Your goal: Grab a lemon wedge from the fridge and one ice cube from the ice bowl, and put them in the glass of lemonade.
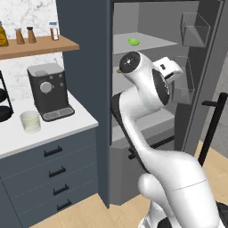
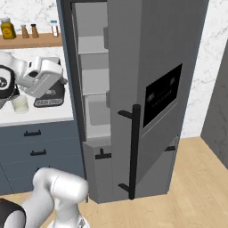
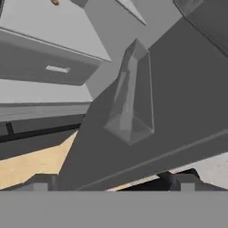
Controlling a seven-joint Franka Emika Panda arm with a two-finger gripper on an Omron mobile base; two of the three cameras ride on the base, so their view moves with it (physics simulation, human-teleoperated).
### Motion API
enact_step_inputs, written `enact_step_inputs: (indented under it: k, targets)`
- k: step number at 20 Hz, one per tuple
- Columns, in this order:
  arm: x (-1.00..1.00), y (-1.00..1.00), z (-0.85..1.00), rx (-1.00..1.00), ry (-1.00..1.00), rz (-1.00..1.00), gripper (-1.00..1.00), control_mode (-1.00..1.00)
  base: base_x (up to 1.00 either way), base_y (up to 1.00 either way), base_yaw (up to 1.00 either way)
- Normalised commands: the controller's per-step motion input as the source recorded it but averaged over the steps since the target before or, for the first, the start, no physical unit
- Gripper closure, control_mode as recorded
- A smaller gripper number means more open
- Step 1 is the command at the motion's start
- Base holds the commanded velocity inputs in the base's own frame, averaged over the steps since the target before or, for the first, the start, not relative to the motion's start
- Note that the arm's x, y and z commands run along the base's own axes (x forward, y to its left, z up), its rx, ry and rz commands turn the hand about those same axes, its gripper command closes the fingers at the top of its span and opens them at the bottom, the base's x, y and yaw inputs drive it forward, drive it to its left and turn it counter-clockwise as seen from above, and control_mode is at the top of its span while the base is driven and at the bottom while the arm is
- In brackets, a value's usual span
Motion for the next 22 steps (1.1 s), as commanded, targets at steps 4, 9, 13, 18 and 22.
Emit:
enact_step_inputs:
  k: [4,9,13,18,22]
  targets:
    - [1.0,-0.17,-0.44,-0.35,0.36,-0.25,-1.0,-1.0,0.0,0.0,0.0]
    - [0.67,-0.55,-0.25,-0.14,0.39,-0.23,-1.0,-1.0,0.0,0.0,0.0]
    - [0.57,-0.76,-0.18,0.0,0.28,-0.19,-1.0,-1.0,0.0,0.0,0.0]
    - [0.92,-0.25,-0.46,-0.04,0.23,-0.11,-1.0,-1.0,0.0,0.0,0.0]
    - [0.46,-0.76,-0.39,-0.03,0.16,-0.13,-1.0,-1.0,0.0,0.0,0.0]
